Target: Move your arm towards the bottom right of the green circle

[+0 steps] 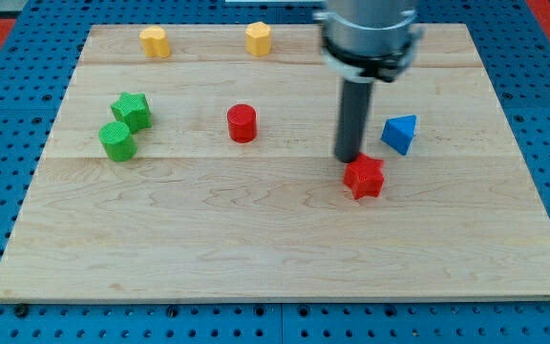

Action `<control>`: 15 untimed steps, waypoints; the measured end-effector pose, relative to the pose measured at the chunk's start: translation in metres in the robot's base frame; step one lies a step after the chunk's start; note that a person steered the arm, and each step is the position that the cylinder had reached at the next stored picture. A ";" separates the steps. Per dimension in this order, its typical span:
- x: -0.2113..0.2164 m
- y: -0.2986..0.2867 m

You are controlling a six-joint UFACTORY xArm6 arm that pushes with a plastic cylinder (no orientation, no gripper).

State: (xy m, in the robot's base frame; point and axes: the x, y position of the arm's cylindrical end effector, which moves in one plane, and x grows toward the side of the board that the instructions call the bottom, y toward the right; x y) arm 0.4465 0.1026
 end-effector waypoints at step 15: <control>0.007 -0.377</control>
State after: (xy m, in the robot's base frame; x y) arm 0.4538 -0.2748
